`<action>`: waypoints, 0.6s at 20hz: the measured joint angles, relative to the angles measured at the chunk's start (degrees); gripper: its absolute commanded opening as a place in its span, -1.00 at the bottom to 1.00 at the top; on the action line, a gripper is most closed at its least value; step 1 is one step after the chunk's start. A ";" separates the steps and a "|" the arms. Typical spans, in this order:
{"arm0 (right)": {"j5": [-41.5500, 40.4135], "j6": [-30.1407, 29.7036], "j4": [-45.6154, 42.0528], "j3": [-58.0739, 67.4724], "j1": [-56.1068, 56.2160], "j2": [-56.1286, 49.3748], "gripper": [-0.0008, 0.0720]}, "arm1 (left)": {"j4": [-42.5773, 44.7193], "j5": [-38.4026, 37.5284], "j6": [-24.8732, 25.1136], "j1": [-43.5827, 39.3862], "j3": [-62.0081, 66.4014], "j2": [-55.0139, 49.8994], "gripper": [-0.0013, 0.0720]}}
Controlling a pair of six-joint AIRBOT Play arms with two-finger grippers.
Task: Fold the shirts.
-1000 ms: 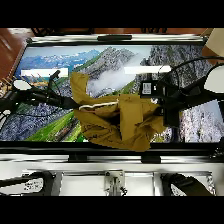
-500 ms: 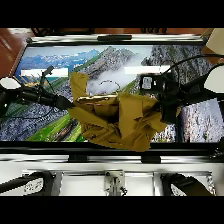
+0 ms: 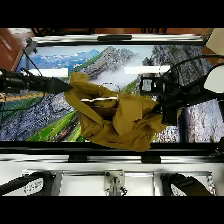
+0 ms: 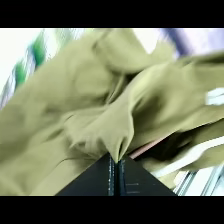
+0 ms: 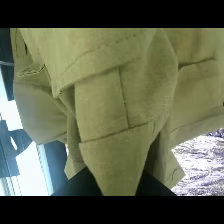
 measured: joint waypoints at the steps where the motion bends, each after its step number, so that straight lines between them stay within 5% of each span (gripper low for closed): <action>1: -0.31 1.01 0.63 -0.02 0.00 -0.20 -0.83 | -1.64 -0.68 0.20 -1.11 1.99 0.61 -0.84; 5: -6.40 7.87 4.76 0.17 0.00 -0.61 -0.83 | -2.78 -1.05 1.22 -9.25 9.77 4.35 -0.84; 12: -11.58 25.46 10.03 7.50 0.07 -0.72 -0.83 | 8.00 3.28 -2.36 -21.20 15.98 9.40 -0.84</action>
